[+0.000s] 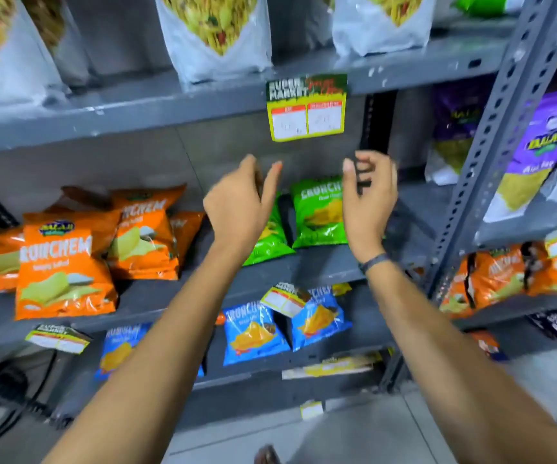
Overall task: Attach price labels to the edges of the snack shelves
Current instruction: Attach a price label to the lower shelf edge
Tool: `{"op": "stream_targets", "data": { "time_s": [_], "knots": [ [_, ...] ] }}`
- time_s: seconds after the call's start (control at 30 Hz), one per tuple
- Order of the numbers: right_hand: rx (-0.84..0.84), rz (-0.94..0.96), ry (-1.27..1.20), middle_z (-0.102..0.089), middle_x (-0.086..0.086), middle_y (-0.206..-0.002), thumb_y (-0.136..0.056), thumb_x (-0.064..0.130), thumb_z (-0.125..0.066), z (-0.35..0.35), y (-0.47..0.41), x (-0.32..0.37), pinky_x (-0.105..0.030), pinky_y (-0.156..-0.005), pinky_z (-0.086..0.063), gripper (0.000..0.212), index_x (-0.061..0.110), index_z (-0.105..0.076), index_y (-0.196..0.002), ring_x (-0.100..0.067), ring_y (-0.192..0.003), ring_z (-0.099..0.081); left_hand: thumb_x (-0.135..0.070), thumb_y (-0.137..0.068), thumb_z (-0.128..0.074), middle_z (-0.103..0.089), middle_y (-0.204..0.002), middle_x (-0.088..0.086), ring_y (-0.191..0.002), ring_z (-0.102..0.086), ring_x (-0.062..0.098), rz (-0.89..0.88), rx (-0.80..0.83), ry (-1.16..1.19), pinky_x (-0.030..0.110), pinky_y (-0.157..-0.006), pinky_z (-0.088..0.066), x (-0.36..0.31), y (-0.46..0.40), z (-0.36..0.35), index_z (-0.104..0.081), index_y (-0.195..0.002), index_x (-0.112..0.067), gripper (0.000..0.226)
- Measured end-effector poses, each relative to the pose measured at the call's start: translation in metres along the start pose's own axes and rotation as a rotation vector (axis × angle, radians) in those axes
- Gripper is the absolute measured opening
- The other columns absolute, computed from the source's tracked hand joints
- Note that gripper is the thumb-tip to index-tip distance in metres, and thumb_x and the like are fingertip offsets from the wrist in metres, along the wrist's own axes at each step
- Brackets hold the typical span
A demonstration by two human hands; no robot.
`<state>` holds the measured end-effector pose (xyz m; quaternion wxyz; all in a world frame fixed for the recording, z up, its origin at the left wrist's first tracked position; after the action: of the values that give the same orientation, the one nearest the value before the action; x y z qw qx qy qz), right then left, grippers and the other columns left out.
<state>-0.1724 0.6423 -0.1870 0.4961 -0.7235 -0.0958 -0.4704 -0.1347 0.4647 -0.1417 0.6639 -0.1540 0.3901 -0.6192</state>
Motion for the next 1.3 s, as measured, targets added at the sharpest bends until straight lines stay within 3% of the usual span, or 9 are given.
{"op": "stream_targets", "data": {
  "time_s": [0.1,0.2,0.27,0.37,0.5,0.63,0.8,1.1,1.3],
  "knots": [
    [-0.002,-0.347,-0.008,-0.062,-0.022,-0.096,-0.087,0.005,-0.056,0.001,0.076,-0.076,-0.029,-0.085,-0.047,0.016,-0.002,-0.058,-0.101,-0.024,-0.087,-0.058,-0.049,-0.094,-0.049,-0.074,-0.088,0.015,-0.088,-0.069,0.035,0.075,0.399,-0.054,0.038,-0.067,-0.053,0.043,0.067,-0.063,-0.060,-0.091,-0.015,0.037],
    [0.168,-0.748,-0.018,-0.051,-0.017,-0.091,-0.085,-0.005,-0.053,-0.007,0.148,-0.142,-0.029,-0.088,-0.046,0.013,0.001,-0.056,-0.096,-0.005,-0.075,-0.053,-0.046,-0.096,-0.047,-0.069,-0.105,0.015,-0.101,-0.066,0.035,0.080,0.675,-0.147,0.042,-0.075,-0.054,0.077,0.111,-0.112,-0.054,-0.108,-0.015,0.035],
    [0.349,-0.923,-0.051,-0.048,-0.010,-0.087,-0.081,0.007,-0.053,-0.017,0.177,-0.156,-0.033,-0.077,-0.044,0.015,0.020,-0.049,-0.076,-0.009,-0.068,-0.050,-0.042,-0.098,-0.046,-0.064,-0.114,0.016,-0.108,-0.061,0.035,0.039,0.750,-0.180,0.044,-0.077,-0.054,0.085,0.122,-0.127,-0.051,-0.116,-0.014,0.034],
    [0.456,-1.124,-0.121,-0.056,0.004,-0.064,-0.090,0.003,-0.050,-0.035,0.192,-0.168,-0.020,-0.061,-0.041,0.032,0.020,-0.046,-0.063,0.003,-0.050,-0.052,-0.038,-0.099,-0.044,-0.059,-0.123,0.014,-0.115,-0.055,0.034,-0.023,0.835,-0.209,0.042,-0.082,-0.052,0.087,0.125,-0.147,-0.047,-0.126,-0.013,0.036],
    [0.381,-1.216,-0.128,-0.056,0.015,-0.030,-0.091,0.005,-0.054,-0.046,0.192,-0.185,-0.017,-0.044,-0.042,0.037,0.020,-0.050,-0.056,0.007,-0.030,-0.048,-0.032,-0.101,-0.042,-0.063,-0.121,0.011,-0.112,-0.059,0.032,-0.126,0.817,-0.268,0.040,-0.082,-0.053,0.083,0.115,-0.162,-0.053,-0.122,-0.014,0.030],
    [0.452,-1.258,-0.158,-0.054,0.012,-0.028,-0.091,0.012,-0.056,-0.044,0.181,-0.183,-0.012,-0.035,-0.042,0.034,0.015,-0.054,-0.057,0.002,-0.031,-0.052,-0.027,-0.102,-0.038,-0.069,-0.112,0.016,-0.106,-0.064,0.036,-0.097,0.874,-0.246,0.038,-0.083,-0.053,0.080,0.101,-0.174,-0.062,-0.111,-0.015,0.028],
    [0.570,-1.057,-0.035,-0.057,0.017,-0.036,-0.087,0.007,-0.061,-0.038,0.160,-0.182,-0.023,-0.058,-0.042,0.027,0.013,-0.064,-0.061,0.001,-0.048,-0.053,-0.030,-0.101,-0.037,-0.068,-0.116,0.017,-0.108,-0.063,0.037,-0.040,0.965,-0.190,0.038,-0.083,-0.052,0.083,0.098,-0.180,-0.062,-0.114,-0.016,0.032],
    [0.922,-0.137,0.776,-0.069,-0.006,-0.086,-0.078,0.032,-0.066,-0.025,0.141,-0.162,-0.037,-0.078,-0.044,0.017,0.016,-0.064,-0.075,-0.027,-0.091,-0.059,-0.017,-0.095,-0.050,-0.074,-0.106,0.010,-0.098,-0.070,0.029,-0.310,0.966,-0.509,0.029,-0.077,-0.055,0.077,0.128,-0.175,-0.067,-0.103,-0.012,0.020],
    [0.878,0.132,1.029,-0.064,0.003,-0.053,-0.047,0.040,-0.085,-0.034,0.132,-0.156,-0.023,-0.057,-0.048,0.035,0.019,-0.058,-0.053,-0.020,-0.057,-0.064,-0.004,-0.093,-0.048,-0.072,-0.112,0.011,-0.104,-0.068,0.031,-0.334,0.989,-0.574,0.033,-0.083,-0.054,0.070,0.129,-0.184,-0.065,-0.111,-0.010,0.026]
  ]
}}
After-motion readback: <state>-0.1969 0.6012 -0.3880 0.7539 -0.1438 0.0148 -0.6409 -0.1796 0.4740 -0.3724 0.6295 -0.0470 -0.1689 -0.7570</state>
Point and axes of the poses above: each hand's wrist, its own y-axis away from the middle knuckle, its own z-axis out of the back of the hand, x = y × z, the point moved 4 cm from there along -y, towards the middle knuckle
